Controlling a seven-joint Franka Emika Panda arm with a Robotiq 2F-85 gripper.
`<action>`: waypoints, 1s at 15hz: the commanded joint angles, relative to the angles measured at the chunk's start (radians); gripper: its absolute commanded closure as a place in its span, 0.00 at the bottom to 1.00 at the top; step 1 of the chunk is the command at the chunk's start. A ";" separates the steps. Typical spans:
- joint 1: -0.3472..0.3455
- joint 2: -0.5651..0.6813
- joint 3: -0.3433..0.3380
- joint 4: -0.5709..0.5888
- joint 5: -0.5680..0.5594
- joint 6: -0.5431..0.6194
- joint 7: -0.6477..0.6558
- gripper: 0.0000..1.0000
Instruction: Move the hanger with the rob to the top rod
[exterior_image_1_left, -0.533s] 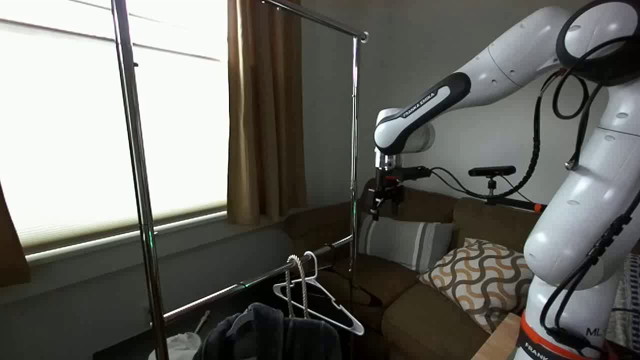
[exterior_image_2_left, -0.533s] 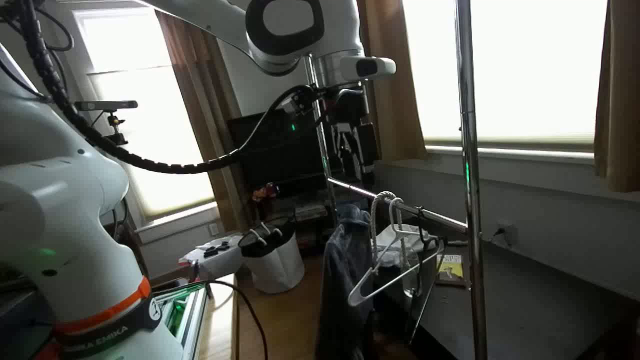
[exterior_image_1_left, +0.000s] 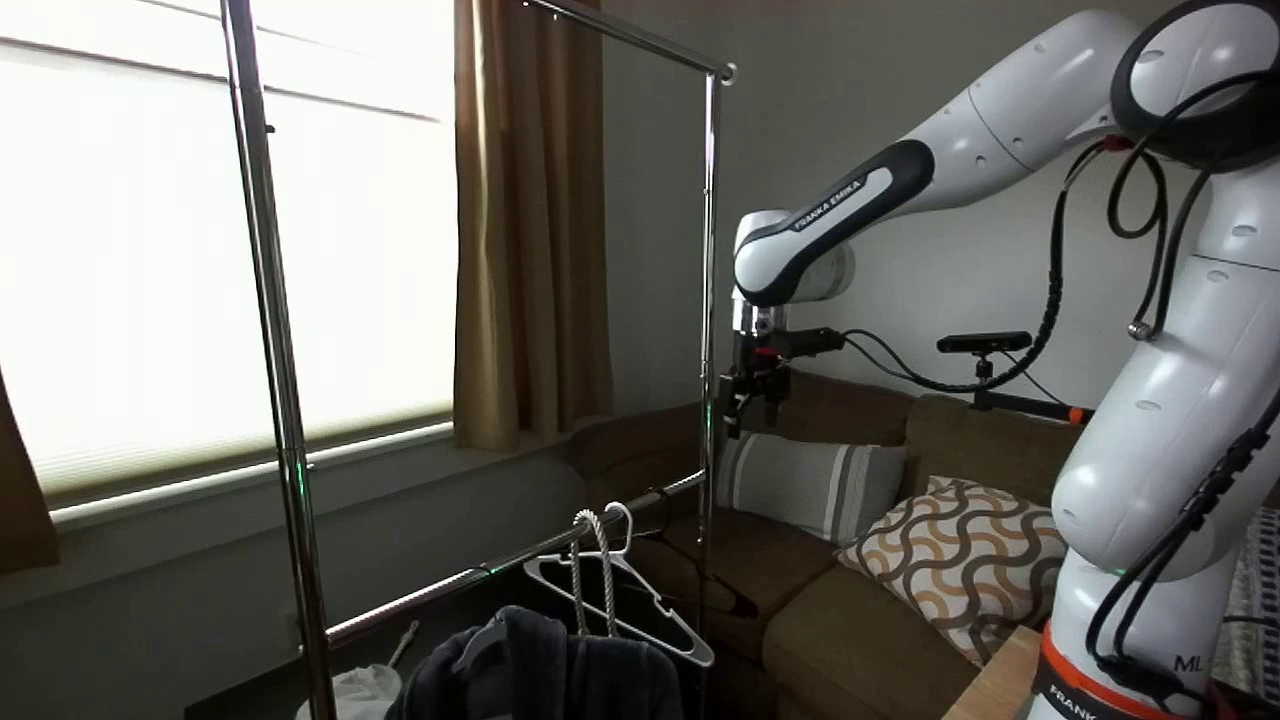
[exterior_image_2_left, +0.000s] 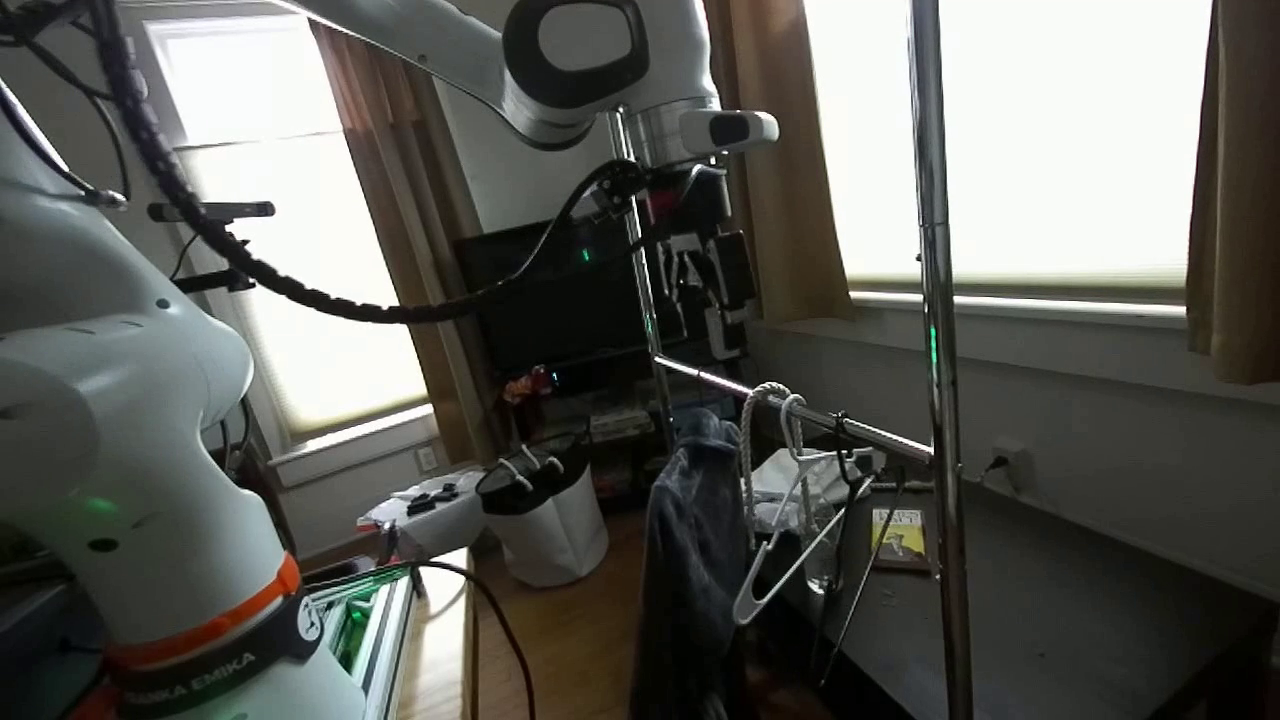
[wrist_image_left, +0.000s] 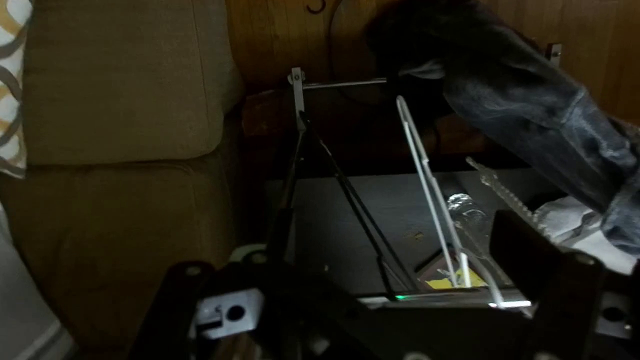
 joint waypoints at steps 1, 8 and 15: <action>0.098 0.094 0.092 0.133 0.022 -0.037 -0.029 0.00; 0.216 0.327 0.227 0.387 -0.003 -0.099 -0.164 0.00; 0.213 0.377 0.231 0.408 0.000 -0.080 -0.202 0.00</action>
